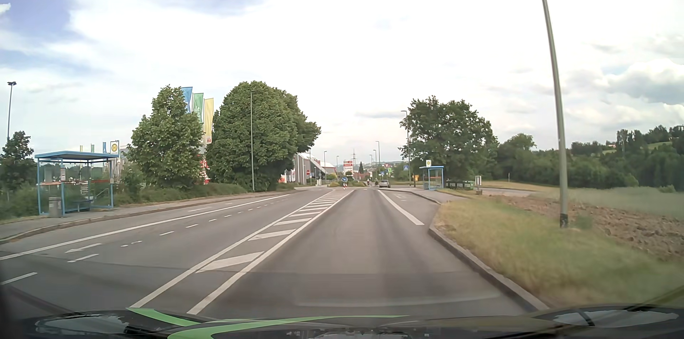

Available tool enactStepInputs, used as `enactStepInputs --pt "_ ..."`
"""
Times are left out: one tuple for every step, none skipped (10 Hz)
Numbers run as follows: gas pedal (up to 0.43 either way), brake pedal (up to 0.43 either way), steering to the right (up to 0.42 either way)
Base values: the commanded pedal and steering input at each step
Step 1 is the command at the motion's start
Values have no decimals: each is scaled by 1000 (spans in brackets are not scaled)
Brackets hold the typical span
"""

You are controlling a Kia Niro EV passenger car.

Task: Follow the waypoints while adhering to traffic rules and regulations

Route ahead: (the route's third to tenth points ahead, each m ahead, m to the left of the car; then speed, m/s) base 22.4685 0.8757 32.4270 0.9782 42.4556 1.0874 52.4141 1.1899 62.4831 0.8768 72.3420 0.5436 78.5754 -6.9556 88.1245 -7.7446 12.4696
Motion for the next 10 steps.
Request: enactStepInputs --pt "0 165 7" --pt "0 165 6" --pt "0 165 5" --pt "0 165 3" --pt "0 152 2" --pt "0 159 2" --pt "0 183 2" --pt "0 195 2" --pt "0 207 2" --pt "0 226 2"
